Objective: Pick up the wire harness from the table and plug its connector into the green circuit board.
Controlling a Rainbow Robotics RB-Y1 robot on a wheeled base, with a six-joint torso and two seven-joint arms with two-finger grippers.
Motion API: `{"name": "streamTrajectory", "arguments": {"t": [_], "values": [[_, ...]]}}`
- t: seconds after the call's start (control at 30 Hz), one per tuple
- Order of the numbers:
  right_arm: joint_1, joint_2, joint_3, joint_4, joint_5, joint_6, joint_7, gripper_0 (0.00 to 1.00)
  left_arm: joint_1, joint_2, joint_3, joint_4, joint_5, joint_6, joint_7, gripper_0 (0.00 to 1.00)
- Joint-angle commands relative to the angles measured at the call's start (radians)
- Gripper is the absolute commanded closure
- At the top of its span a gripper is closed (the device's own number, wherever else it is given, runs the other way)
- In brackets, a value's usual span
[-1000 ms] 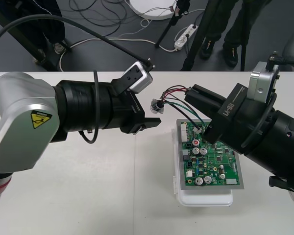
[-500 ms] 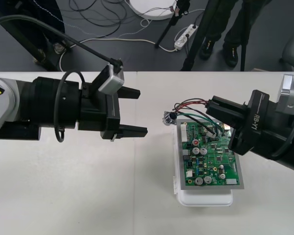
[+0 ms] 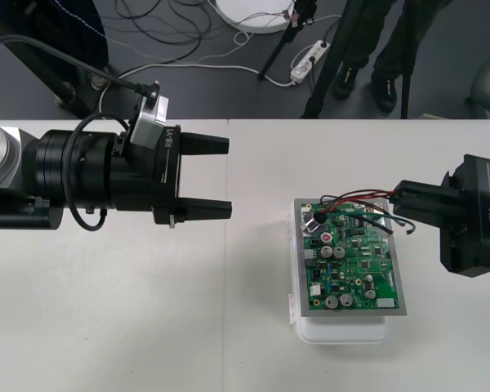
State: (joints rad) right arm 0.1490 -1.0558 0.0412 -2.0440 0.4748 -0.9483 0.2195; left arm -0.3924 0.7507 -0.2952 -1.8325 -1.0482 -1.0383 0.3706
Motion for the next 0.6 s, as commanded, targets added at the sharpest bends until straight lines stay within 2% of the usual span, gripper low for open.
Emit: {"name": "streamTrajectory", "arguments": {"t": [0.03,0.3,0.6], "values": [[0.014,-0.024,-0.103,-0.002,0.044,-0.069,-0.023,1.00,-0.074,0.052,-0.090,0.058,0.132,0.046,-0.199,0.00],[0.014,0.039,-0.168,-0.002,0.127,-0.116,-0.015,1.00,-0.148,0.082,-0.183,0.088,0.269,0.044,-0.329,0.00],[-0.006,0.095,-0.168,0.011,0.123,-0.158,0.009,1.00,-0.163,0.138,-0.240,0.081,0.406,0.044,-0.357,0.00]]}}
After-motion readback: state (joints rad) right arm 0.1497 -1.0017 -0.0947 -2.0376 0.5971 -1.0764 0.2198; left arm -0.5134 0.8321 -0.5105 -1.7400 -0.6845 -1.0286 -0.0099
